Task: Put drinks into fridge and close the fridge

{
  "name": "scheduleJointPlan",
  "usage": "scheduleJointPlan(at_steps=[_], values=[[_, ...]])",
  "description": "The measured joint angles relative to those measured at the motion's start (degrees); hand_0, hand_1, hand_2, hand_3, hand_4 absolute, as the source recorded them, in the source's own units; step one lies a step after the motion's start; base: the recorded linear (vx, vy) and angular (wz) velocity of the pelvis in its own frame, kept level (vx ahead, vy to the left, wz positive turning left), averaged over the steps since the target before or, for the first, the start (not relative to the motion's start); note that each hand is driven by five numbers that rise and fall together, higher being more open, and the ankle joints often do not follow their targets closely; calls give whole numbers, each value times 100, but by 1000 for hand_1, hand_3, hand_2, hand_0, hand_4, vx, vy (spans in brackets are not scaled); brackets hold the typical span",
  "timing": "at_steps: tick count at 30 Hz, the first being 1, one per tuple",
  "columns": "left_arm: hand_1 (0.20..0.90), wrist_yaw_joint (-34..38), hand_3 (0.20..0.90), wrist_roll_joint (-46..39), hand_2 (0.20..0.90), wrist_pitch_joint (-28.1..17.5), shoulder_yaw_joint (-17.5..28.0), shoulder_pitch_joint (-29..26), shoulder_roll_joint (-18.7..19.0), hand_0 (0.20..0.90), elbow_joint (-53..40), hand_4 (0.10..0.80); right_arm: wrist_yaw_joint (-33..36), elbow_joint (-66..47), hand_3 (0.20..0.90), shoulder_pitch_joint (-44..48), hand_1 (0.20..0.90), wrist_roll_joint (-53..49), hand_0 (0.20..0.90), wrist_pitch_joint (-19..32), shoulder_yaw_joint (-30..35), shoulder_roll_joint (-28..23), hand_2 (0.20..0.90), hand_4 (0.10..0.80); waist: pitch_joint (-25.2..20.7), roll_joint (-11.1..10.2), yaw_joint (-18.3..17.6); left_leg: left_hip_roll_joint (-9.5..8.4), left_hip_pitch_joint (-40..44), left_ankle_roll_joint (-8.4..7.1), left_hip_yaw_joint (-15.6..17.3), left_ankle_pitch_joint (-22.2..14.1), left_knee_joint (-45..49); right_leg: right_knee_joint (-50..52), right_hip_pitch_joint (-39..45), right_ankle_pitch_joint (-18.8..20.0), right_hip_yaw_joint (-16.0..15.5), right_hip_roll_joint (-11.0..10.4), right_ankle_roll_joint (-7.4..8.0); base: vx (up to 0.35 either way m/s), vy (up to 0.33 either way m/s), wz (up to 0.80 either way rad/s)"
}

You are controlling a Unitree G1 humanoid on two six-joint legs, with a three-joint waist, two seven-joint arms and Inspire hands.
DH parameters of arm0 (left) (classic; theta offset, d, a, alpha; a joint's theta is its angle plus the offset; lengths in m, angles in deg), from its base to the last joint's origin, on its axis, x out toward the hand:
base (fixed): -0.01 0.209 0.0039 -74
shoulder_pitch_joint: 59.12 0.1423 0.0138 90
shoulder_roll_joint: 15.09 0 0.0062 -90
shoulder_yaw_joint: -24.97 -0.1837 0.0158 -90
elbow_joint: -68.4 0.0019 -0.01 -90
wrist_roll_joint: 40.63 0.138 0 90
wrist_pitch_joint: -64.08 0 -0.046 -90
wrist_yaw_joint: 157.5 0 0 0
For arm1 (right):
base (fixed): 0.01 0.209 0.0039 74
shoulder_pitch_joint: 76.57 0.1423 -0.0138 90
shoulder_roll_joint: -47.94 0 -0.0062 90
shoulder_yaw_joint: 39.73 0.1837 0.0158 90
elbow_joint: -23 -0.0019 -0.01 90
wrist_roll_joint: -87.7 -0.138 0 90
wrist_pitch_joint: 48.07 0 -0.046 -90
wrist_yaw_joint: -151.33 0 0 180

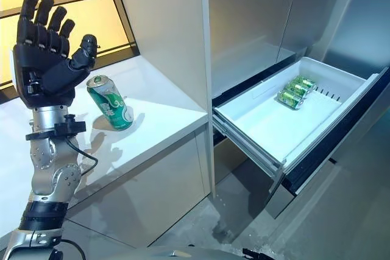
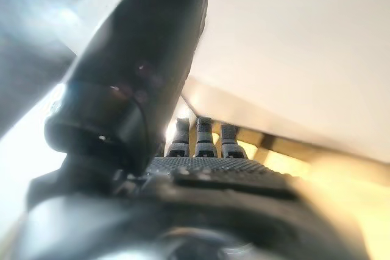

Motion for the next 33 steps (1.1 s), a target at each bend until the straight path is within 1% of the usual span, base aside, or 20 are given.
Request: scheduleJointPlan(at_steps=[5,13,21,23,33], values=[[900,-27,900,-206,900,118,8,0,-43,900,211,800,1,-12,900,31,900,39,900,-70,1,6,900,800,22,-29,-3,-5,1,2,1,2,-1,4,8,0,1,-4,0,0,0,0],[900,-28,900,-192,900,297,8,1,-77,900,394,800,4,-85,900,35,900,70,900,-124,4,5,900,800,57,-44,-17,-5,2,3,5,2,-1,5,12,0,4,-5,0,0,0,0],[900,-68,900,-90,900,511,7,1,-77,900,811,800,1,-106,900,65,900,217,900,-181,127,17,900,800,111,-56,-56,-3,27,3,16,2,-2,11,28,0,13,-6,0,0,0,0],[900,-65,900,-60,900,601,7,1,-77,900,832,800,0,-147,900,68,900,226,900,-191,129,19,900,800,151,-71,-60,-2,29,4,18,2,-2,14,29,0,14,-7,0,0,0,0],[900,72,900,266,900,711,8,1,-36,900,928,800,-1,-219,900,68,900,281,900,-220,222,39,900,800,185,-93,-102,2,48,5,43,1,-2,30,30,0,42,-10,0,1,1,0]])
